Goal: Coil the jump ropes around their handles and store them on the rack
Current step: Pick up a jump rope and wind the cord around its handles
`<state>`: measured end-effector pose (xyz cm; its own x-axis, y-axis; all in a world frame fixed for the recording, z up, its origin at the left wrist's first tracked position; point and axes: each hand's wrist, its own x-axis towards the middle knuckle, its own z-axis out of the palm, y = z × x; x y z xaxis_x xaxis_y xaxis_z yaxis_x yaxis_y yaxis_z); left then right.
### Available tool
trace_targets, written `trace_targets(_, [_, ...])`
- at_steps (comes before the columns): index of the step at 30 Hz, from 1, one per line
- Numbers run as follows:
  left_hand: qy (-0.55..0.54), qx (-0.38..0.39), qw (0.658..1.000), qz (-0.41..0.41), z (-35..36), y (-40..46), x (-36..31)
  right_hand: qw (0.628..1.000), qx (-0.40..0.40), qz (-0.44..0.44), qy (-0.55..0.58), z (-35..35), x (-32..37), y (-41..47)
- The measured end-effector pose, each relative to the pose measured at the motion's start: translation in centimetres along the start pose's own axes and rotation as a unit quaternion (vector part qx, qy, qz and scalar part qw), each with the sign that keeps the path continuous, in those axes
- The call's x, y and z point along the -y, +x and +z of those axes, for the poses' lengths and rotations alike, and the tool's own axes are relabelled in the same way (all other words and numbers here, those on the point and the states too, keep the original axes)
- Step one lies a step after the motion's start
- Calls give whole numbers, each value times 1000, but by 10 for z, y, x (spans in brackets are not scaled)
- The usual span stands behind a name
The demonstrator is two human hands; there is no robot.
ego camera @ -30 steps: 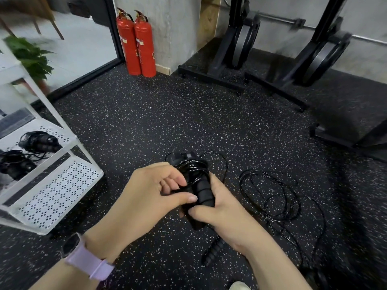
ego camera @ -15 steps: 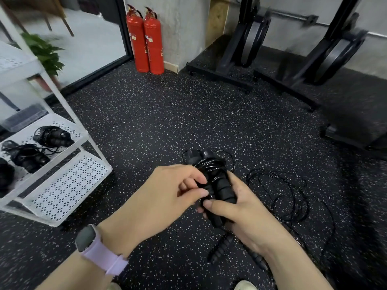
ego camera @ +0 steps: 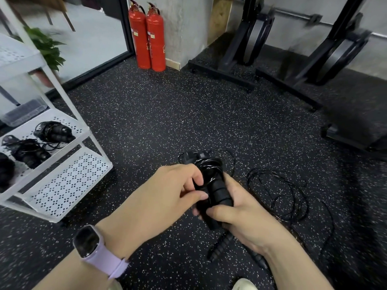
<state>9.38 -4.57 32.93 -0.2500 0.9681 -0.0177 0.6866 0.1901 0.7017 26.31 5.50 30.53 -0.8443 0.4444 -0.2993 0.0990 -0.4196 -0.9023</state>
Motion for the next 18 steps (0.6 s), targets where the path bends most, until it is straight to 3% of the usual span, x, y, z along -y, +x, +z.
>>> trace_targets(6, [152, -13, 986, 68, -2, 0, -6, 999, 7, 8, 32, 3, 3, -1])
trace_targets(11, [183, -23, 980, 78, 2, 4, -8, 998, 9, 30, 60, 0, 5, -3])
trace_targets(18, [167, -3, 983, 74, 8, 2, -4, 1000, -19, 18, 12, -3, 5, -6])
